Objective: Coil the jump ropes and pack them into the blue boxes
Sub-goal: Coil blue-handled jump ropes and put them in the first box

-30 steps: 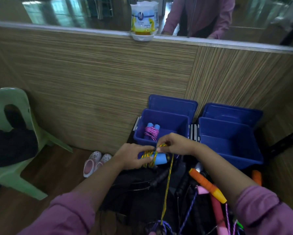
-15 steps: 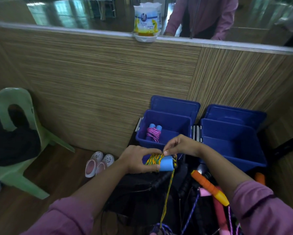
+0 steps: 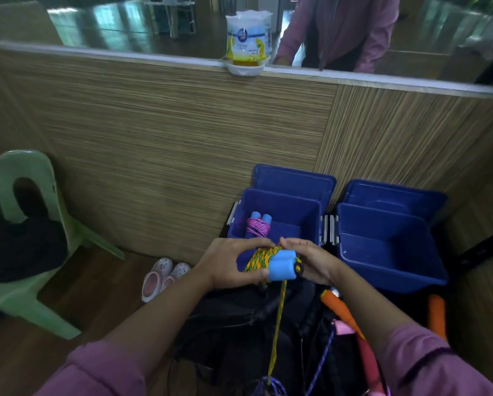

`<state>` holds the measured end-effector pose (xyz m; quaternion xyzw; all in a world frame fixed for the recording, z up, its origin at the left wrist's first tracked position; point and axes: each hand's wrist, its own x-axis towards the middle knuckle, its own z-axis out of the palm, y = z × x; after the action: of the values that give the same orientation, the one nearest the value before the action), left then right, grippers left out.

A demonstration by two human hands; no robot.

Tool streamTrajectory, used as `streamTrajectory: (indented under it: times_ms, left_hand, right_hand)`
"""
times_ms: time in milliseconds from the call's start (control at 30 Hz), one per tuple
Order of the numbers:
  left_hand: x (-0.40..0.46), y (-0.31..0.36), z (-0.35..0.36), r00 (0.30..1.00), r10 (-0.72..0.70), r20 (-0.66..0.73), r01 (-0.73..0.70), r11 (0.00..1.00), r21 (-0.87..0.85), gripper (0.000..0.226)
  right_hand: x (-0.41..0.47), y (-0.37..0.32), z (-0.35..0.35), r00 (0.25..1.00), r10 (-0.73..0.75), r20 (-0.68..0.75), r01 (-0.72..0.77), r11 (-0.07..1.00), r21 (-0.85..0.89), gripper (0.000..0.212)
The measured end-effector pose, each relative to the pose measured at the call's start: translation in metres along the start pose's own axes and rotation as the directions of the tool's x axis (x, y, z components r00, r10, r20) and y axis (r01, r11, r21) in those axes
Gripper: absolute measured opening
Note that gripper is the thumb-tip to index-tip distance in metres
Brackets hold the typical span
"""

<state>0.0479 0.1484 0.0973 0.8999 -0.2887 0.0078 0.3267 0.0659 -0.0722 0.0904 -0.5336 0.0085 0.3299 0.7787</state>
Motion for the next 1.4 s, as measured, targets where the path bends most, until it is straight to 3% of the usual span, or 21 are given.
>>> streamTrajectory:
  times_ms: [67,133,300,400,500,567,633,733,900,1033,1167,1400]
  left_hand:
    - [0.002,0.000,0.000,0.996,-0.052,-0.066,0.051,0.999,-0.018,0.056]
    - [0.003,0.001,-0.001,0.982,-0.119,-0.145,0.114,0.993,-0.045,0.055]
    - [0.014,0.004,-0.002,0.903,-0.301,-0.307,0.289,0.953,-0.085,0.056]
    - [0.019,0.004,0.003,0.839,-0.404,-0.364,0.425,0.905,-0.024,0.056]
    - [0.019,-0.004,0.011,0.787,-0.483,-0.384,0.540,0.840,0.049,0.051]
    - [0.021,-0.008,0.018,0.792,-0.483,-0.373,0.559,0.820,0.126,0.052]
    - [0.023,-0.013,0.023,0.813,-0.478,-0.332,0.556,0.806,0.202,0.056]
    - [0.023,-0.016,0.029,0.853,-0.456,-0.253,0.516,0.810,0.281,0.066]
    - [0.026,-0.005,0.029,0.920,-0.374,-0.121,0.385,0.797,0.465,0.073]
    - [0.013,-0.012,0.027,0.980,-0.199,-0.016,0.183,0.858,0.479,0.075]
    - [0.009,-0.019,0.027,0.990,-0.092,0.104,0.046,0.923,0.383,0.069]
    - [0.003,-0.012,0.025,0.990,-0.101,0.102,0.074,0.968,0.239,0.080]
  right_hand:
    - [0.001,0.011,0.005,0.998,-0.005,-0.062,0.014,0.989,0.146,0.023]
    - [0.004,0.026,0.006,0.998,0.015,-0.063,-0.004,0.983,0.181,0.032]
    - [-0.005,0.067,0.024,0.991,0.096,-0.097,-0.102,0.993,-0.064,0.043]
    - [-0.013,0.076,0.032,0.980,0.127,-0.155,-0.170,0.934,-0.313,0.038]
    - [-0.014,0.068,0.035,0.977,0.095,-0.191,-0.169,0.891,-0.421,0.035]
    - [-0.014,0.056,0.040,0.977,0.044,-0.207,-0.144,0.855,-0.498,0.033]
    - [-0.015,0.039,0.046,0.977,-0.036,-0.208,-0.119,0.722,-0.682,0.029]
    - [-0.017,0.012,0.045,0.980,-0.151,-0.128,-0.071,0.335,-0.940,0.024]
    - [-0.017,-0.018,0.038,0.987,-0.157,-0.023,-0.006,0.104,-0.995,0.020]
    - [-0.016,-0.033,0.023,0.992,-0.126,0.019,0.042,0.180,-0.983,0.009]
    - [-0.011,-0.034,0.005,0.994,-0.047,0.096,0.105,0.232,-0.967,0.005]
    - [-0.009,-0.038,0.000,0.992,-0.011,0.127,0.117,0.481,-0.869,0.018]
